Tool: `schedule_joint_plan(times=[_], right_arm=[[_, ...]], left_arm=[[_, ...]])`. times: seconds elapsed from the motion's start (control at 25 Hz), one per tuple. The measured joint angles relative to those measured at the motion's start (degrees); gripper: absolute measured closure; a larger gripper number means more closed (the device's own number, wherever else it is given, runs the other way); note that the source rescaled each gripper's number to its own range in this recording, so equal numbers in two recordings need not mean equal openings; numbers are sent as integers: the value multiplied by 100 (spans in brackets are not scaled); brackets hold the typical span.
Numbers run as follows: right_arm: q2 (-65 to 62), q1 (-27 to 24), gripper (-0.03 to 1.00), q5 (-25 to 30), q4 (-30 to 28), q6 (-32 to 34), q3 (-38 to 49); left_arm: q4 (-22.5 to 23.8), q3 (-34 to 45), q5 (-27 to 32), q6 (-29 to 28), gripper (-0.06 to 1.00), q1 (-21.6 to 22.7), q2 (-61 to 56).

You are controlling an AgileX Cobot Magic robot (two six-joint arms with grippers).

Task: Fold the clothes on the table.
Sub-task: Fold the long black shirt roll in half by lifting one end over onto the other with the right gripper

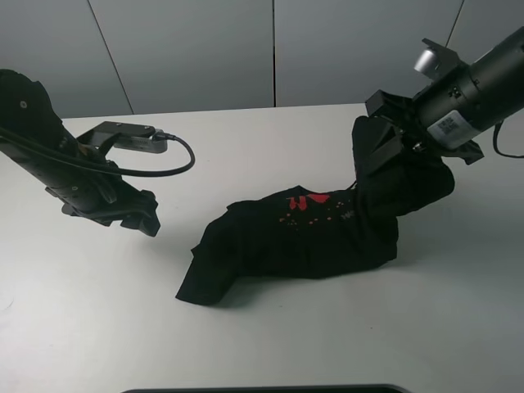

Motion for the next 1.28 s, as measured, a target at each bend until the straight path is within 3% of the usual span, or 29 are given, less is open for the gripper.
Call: schedule_joint_plan(times=[0.48,0.76,0.8,0.88,0.96,1.04,1.12,1.28], right_arm=[[957,1832,83,-1402,956,-132,-2],[1408,2300,83,-2024,1252,-298,-2],[1419,2325,80,-2115,1349,-401,-2],[1419,2327,61,-2172,1728,-890,-2],[1419,2335,26,-2148,1981,-1356,-12],[1419,2349,3,-2047,2069,-1708,-12],[1419,2361,-2,-1957,2069,-1904,-12],[1119,2369,-3,-1952,1604,-1956,-12]], left_arm=[[3,0,0,0,-5,0,0],[3,0,0,0,-5,0,0],[3,0,0,0,-5,0,0],[3,0,0,0,-5,0,0],[3,0,-11,0,-5,0,0],[3,0,-11,0,-5,0,0],[3,0,-23,0,-5,0,0],[3,0,-23,22,-5,0,0]])
